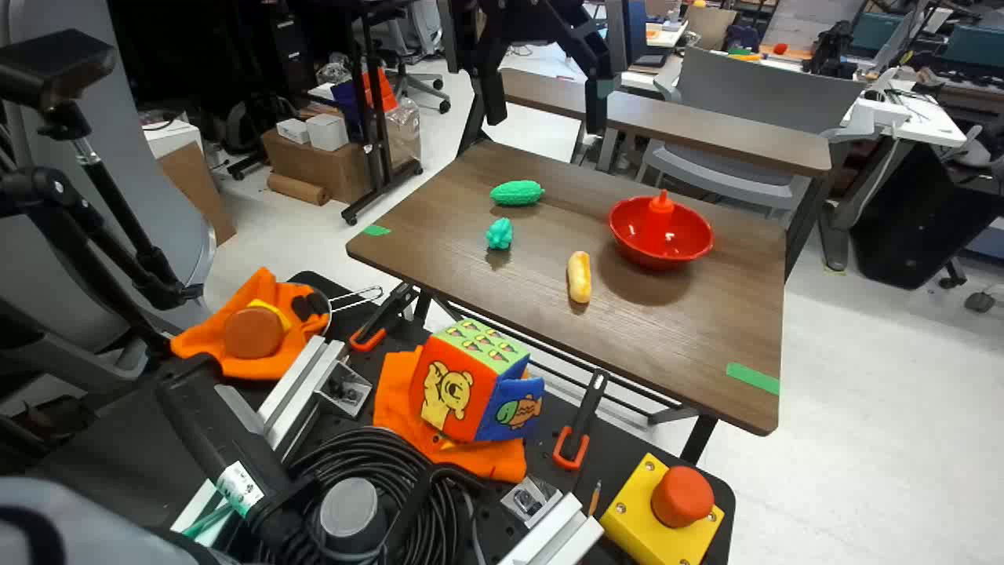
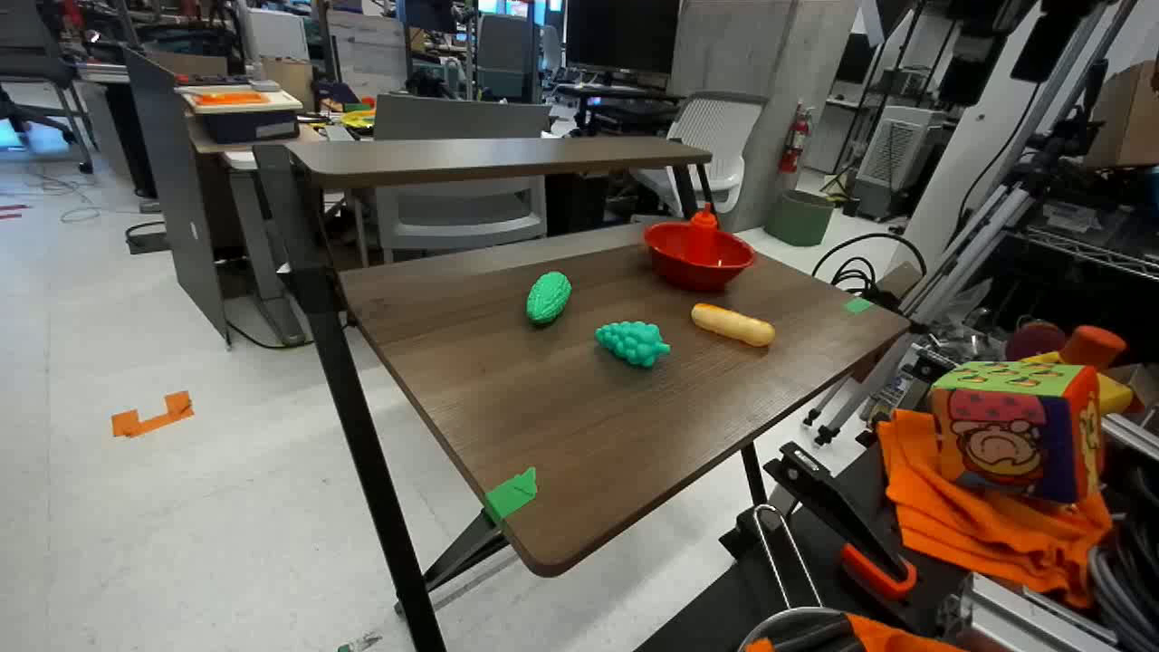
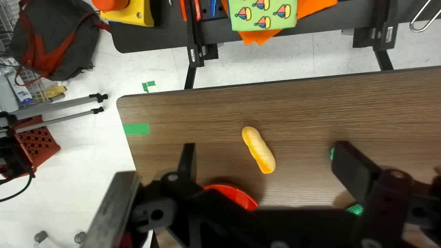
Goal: Move the yellow object to the right
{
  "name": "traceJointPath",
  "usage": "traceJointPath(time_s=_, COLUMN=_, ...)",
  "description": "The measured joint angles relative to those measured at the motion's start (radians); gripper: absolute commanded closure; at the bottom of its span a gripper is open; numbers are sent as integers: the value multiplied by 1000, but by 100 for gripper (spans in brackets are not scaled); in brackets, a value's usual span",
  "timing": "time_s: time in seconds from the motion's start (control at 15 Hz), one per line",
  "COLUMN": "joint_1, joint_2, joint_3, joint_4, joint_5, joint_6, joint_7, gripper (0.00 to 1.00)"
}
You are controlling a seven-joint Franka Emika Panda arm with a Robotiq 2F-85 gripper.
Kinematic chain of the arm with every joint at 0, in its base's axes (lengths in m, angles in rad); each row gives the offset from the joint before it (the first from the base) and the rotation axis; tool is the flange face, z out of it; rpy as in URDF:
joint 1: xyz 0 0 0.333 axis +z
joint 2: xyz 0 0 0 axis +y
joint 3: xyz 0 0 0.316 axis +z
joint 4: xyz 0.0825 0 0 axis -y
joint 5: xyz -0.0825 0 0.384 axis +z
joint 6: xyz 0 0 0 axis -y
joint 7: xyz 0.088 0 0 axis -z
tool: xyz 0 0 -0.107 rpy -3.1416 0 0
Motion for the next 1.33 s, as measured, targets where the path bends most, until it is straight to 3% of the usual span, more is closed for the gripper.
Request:
traceJointPath(time_s=0.73, joint_1=1, joint_2=27, joint_3=-1, joint_4=18, joint_5=-4, joint_6=-10, joint_7=-1, gripper=0)
traceJointPath(time_s=1.0, joint_1=-4, joint_2=191, joint_3=-12, joint_4=136, joint_5=-59, joint_6=-12, joint_7=-9, gripper=0)
traceJointPath(time_s=1.33, joint_1=-1, joint_2=507, joint_3=-71, joint_4=365, joint_5=-93, joint_6=3, joint_7=-152, gripper=0)
